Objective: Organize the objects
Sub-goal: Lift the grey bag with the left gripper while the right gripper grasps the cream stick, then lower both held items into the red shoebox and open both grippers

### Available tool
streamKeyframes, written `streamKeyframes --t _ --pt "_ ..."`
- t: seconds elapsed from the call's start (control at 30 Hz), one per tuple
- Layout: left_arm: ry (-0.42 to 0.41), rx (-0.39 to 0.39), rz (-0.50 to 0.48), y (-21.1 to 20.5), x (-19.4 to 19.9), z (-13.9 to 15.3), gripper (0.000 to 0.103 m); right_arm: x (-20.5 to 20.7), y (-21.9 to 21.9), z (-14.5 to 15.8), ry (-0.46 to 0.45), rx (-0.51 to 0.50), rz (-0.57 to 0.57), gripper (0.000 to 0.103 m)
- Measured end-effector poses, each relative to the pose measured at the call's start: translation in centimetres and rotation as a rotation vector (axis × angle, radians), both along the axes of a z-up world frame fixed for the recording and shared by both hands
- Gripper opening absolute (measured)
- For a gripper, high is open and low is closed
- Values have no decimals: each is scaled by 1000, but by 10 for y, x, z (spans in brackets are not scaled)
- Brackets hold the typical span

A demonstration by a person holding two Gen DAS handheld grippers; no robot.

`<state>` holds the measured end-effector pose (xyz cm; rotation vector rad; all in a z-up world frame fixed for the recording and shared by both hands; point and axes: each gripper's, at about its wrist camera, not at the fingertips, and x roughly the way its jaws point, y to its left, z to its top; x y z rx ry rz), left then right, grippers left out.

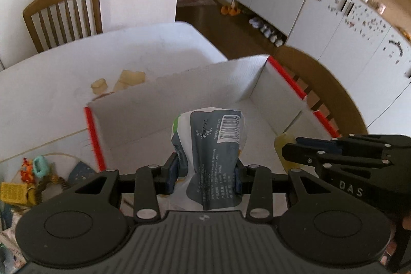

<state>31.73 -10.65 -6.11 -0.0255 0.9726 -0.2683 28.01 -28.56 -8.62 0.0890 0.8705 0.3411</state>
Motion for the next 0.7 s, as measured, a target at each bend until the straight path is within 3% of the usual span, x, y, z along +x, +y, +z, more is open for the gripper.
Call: streamKeyframes --t 0.3,0.7 --pt "109 46 21 -15 32 -45 40 20 6 -31 64 -63 65 14" --pt "188 90 5 -33 57 -71 41 37 10 -54 163 -110 123 14"
